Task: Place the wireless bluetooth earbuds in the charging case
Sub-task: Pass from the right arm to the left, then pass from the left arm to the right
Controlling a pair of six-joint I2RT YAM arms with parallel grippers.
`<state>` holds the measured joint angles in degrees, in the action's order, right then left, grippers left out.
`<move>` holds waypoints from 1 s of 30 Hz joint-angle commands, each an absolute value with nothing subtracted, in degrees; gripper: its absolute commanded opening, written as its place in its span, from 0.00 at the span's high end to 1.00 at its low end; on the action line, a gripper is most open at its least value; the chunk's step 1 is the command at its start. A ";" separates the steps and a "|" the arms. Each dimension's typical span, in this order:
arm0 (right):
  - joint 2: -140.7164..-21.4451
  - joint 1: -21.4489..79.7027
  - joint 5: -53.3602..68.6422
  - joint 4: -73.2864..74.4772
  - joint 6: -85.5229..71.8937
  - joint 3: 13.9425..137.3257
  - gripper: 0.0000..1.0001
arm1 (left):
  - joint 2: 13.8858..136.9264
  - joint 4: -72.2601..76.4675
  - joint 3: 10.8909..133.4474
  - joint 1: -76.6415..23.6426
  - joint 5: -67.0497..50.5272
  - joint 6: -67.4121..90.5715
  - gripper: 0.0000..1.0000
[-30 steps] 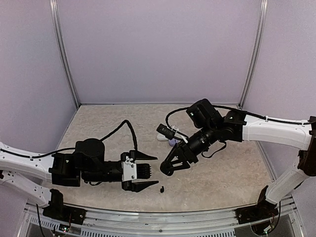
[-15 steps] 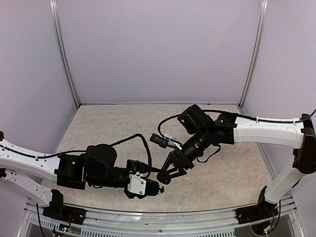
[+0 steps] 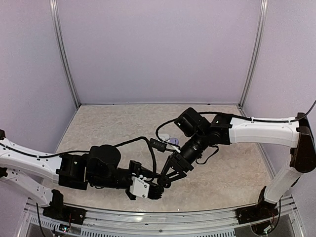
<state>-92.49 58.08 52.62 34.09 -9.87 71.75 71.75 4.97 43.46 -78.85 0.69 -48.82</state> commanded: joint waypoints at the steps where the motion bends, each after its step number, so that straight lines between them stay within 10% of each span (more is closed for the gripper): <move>1: -92.91 58.91 55.18 33.80 -8.75 74.33 0.56 | 72.63 5.13 45.60 -79.37 0.35 -49.99 0.72; 18: -90.79 55.46 55.91 33.70 -5.06 76.95 0.12 | 71.56 6.41 44.49 -79.46 -0.43 -45.54 0.96; 30: -73.50 44.19 37.09 13.96 -5.08 71.39 0.01 | 61.19 28.41 37.54 -66.63 -9.01 -16.34 1.00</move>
<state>-82.08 44.62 46.15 25.76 -6.44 74.54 66.76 14.70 39.66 -72.20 -3.53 -31.83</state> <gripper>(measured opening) 0.979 0.242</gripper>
